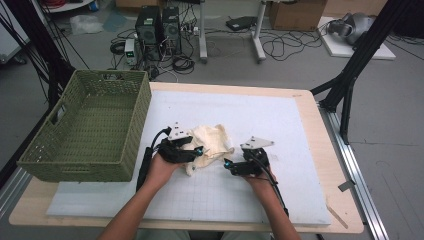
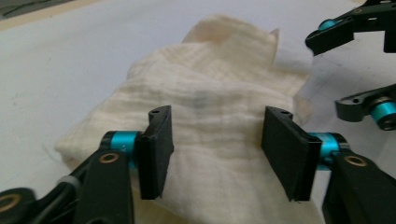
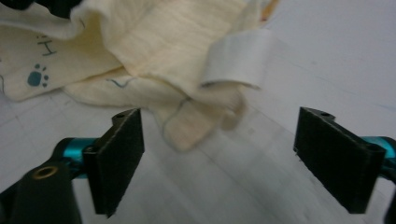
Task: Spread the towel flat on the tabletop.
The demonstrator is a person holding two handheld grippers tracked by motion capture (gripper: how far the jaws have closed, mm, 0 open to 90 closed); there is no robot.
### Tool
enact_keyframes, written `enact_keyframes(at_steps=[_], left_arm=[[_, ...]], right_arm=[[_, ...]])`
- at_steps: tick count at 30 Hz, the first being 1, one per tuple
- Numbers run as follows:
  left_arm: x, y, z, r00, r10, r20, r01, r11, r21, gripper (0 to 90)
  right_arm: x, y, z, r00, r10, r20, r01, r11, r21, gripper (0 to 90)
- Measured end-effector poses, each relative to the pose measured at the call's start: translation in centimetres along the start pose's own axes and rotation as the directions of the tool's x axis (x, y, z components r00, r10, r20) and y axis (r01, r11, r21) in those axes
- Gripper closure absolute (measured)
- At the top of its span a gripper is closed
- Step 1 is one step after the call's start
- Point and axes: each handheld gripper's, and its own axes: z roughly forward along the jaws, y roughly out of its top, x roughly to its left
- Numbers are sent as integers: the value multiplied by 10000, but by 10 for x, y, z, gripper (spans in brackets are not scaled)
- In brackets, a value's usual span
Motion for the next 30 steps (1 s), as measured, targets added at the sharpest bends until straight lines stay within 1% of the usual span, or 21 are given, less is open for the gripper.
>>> enact_keyframes(at_steps=[2, 3, 4, 5, 6, 7, 8, 10, 11, 13, 16, 19, 20, 22, 24, 26, 29, 30], left_arm=[[3, -2, -1, 9999, 79, -92, -79, 9999, 85, 677], [3, -2, -2, 9999, 89, -112, -89, 9999, 54, 765], [4, -2, -4, 9998, 107, -155, -107, 9999, -18, 829], [5, -2, -5, 9997, 24, -225, -27, 9999, -135, 866], [6, -2, -7, 9997, -40, -252, 35, 9998, -216, 874], [7, -1, -8, 9995, -99, -297, 90, 9995, -287, 878], [9, -1, -10, 9994, -175, -298, 164, 9992, -371, 880], [12, -1, -12, 9986, -358, -391, 336, 9979, -558, 880], [14, -2, -14, 9981, -429, -443, 402, 9974, -604, 881], [18, -2, -15, 9964, -651, -547, 608, 9953, -753, 880], [22, -3, -16, 9950, -831, -553, 783, 9933, -849, 880], [22, -3, -15, 9947, -844, -587, 788, 9926, -921, 880], [22, -3, -14, 9944, -853, -618, 793, 9924, -941, 880], [23, -3, -13, 9941, -887, -628, 822, 9917, -987, 880], [23, -2, -12, 9938, -874, -682, 805, 9919, -979, 880], [23, -2, -12, 9932, -920, -708, 845, 9912, -1021, 881], [23, -2, -10, 9920, -1024, -740, 938, 9893, -1119, 882], [23, -2, -9, 9920, -1069, -671, 989, 9886, -1133, 882]], right_arm=[[2, 6, 12, 9997, 17, -224, -11, 9996, 268, 281], [4, 8, 17, 9996, 107, -256, -96, 9990, 429, 343], [6, 10, 22, 9997, 64, -223, -47, 9972, 740, 404], [7, 12, 25, 9999, -100, -38, 102, 9963, 852, 444], [8, 13, 25, 10000, -72, -48, 76, 9966, 825, 545], [9, 14, 26, 9998, -178, -113, 186, 9965, 809, 602], [10, 14, 25, 9990, -362, -281, 383, 9960, 809, 688], [14, 14, 23, 9971, -629, -431, 668, 9932, 953, 790], [16, 14, 21, 9956, -796, -500, 843, 9913, 1010, 809], [18, 11, 16, 9929, -970, -695, 1041, 9887, 1074, 824], [15, 4, 6, 9897, -958, -1060, 1068, 9888, 1040, 830], [13, -3, -3, 9857, -1054, -1317, 1192, 9877, 1009, 832], [14, -5, -6, 9834, -1158, -1394, 1304, 9864, 1002, 832], [16, -9, -13, 9801, -1216, -1567, 1393, 9844, 1077, 832], [19, -13, -20, 9739, -1448, -1747, 1658, 9798, 1120, 832], [21, -18, -29, 9697, -1536, -1900, 1780, 9769, 1183, 832], [23, -23, -41, 9642, -1522, -2170, 1806, 9765, 1176, 832], [24, -25, -46, 9620, -1480, -2294, 1789, 9765, 1201, 832]])
